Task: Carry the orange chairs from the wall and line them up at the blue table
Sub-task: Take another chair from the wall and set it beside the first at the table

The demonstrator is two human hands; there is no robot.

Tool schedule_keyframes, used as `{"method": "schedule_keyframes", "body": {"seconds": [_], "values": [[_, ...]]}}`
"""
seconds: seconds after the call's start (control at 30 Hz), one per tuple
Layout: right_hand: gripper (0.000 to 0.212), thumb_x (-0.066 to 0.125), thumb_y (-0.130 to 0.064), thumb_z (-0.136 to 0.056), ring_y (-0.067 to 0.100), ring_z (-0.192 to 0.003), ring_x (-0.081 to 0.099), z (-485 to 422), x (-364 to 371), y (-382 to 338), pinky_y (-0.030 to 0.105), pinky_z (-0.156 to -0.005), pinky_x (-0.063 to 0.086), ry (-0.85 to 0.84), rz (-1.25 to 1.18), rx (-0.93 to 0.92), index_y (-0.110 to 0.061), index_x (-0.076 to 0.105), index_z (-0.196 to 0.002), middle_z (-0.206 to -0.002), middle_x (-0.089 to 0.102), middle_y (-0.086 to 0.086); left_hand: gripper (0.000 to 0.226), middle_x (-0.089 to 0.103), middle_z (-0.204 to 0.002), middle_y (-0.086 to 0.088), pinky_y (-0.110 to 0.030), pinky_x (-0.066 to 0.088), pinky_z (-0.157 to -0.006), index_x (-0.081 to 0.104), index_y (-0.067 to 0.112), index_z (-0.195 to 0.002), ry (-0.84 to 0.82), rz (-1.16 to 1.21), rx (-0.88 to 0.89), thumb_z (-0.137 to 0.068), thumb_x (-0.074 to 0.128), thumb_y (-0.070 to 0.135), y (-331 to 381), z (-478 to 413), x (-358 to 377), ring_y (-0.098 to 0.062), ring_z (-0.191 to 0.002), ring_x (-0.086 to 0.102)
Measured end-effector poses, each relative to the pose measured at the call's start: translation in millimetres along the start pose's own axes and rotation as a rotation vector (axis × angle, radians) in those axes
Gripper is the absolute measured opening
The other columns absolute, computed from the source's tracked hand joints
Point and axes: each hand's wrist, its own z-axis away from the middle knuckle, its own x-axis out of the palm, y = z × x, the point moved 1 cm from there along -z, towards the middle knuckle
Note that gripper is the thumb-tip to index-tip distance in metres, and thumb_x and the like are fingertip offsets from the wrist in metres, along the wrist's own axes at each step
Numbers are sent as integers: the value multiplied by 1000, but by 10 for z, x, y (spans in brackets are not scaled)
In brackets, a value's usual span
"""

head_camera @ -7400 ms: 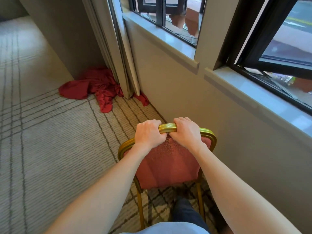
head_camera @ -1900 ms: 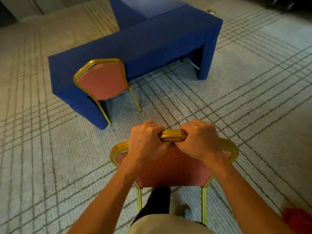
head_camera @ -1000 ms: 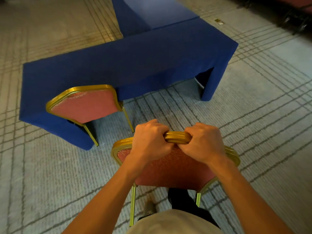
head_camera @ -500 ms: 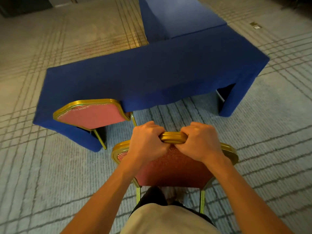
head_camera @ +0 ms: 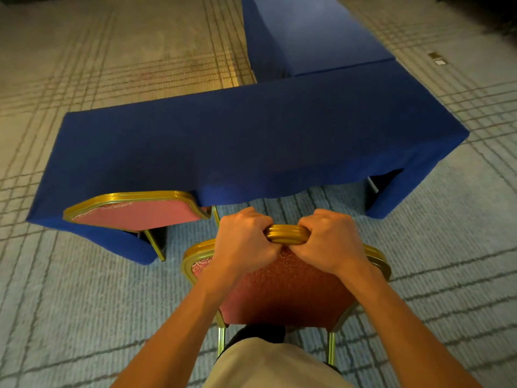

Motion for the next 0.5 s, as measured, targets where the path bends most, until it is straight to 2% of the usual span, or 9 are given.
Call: {"method": "schedule_keyframes", "body": {"seconds": [0.13,0.27,0.4,0.5], "values": [[40,58,-55,-70,22,-50,54,-530,108,108,30,-47,40,16,32,-21,-21,54,-51,-51,51,-1,30,45,-47,5,-26,26,-45,33,23,-53,16,14,-9,-58,58,39,-268,-475,90,-18,-52,49],[39,68,-55,-67,22,-49,52,-912,266,239,28,-48,38,-33,45,-12,-22,53,-52,-53,48,-2,33,28,-49,13,-24,19,-49,30,27,-55,-6,29,-29,-58,61,38,-473,-793,167,-12,-53,39],[40,62,-60,-70,19,-48,49,-1224,375,374,26,-49,33,-50,42,-32,-24,56,-53,-53,47,-4,28,33,-52,14,-21,13,-48,36,28,-55,-35,19,-64,-59,61,40,-629,-1054,240,-11,-54,39],[39,62,-59,-72,17,-50,47,-1494,449,497,24,-53,27,-55,36,-54,-25,57,-55,-54,48,-5,27,40,-50,11,-22,14,-48,39,25,-54,-39,5,-83,-61,61,39,-740,-1308,300,-11,-54,39]]}}
